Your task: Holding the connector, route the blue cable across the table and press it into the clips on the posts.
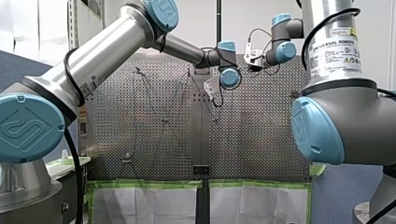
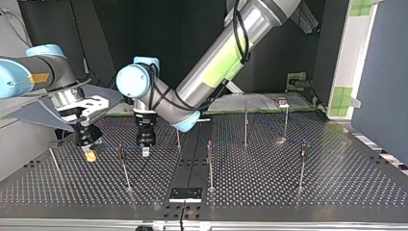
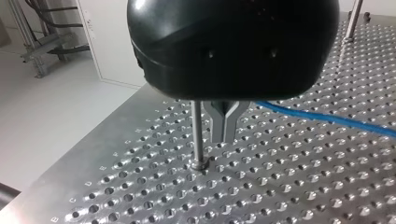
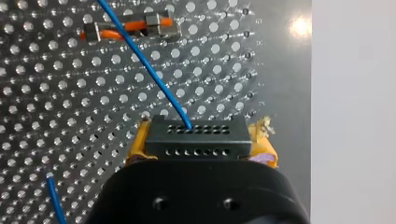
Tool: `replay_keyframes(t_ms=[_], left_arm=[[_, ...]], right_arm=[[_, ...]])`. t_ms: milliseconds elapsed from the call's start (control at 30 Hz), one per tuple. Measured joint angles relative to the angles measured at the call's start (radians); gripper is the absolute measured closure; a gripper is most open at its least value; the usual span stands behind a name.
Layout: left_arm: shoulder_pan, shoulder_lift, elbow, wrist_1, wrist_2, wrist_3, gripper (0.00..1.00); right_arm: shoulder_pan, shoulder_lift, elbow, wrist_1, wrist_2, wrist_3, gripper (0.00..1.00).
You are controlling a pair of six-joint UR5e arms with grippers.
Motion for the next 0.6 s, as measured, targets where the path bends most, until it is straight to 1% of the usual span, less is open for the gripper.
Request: replay_keyframes(t_ms=[100, 233, 533, 567, 600], left_arm=[[0.011, 0.0, 0.0, 0.01, 0.015, 0.003, 1.0], [0.021, 0.0, 0.0, 0.013, 0.028, 0.005, 1.0], [0.03, 0.0, -0.001, -0.001, 0.045, 0.002, 1.0], [0.029, 0.0, -0.001, -0.006, 0.049, 0.001, 0.83], [0.028, 0.0, -0.001, -0.01, 0.051, 0.0, 0.7]], right_arm=[[-0.003, 0.005, -0.001, -0.011, -0.01, 0.001, 1.0], [-0.007, 0.008, -0.005, -0.019, -0.014, 0.001, 1.0], [-0.017, 0.011, -0.009, -0.022, -0.022, 0.002, 1.0], [-0.018, 0.011, -0.009, -0.022, -0.022, 0.002, 1.0], [-0.018, 0.011, -0.009, -0.022, -0.023, 0.002, 1.0]])
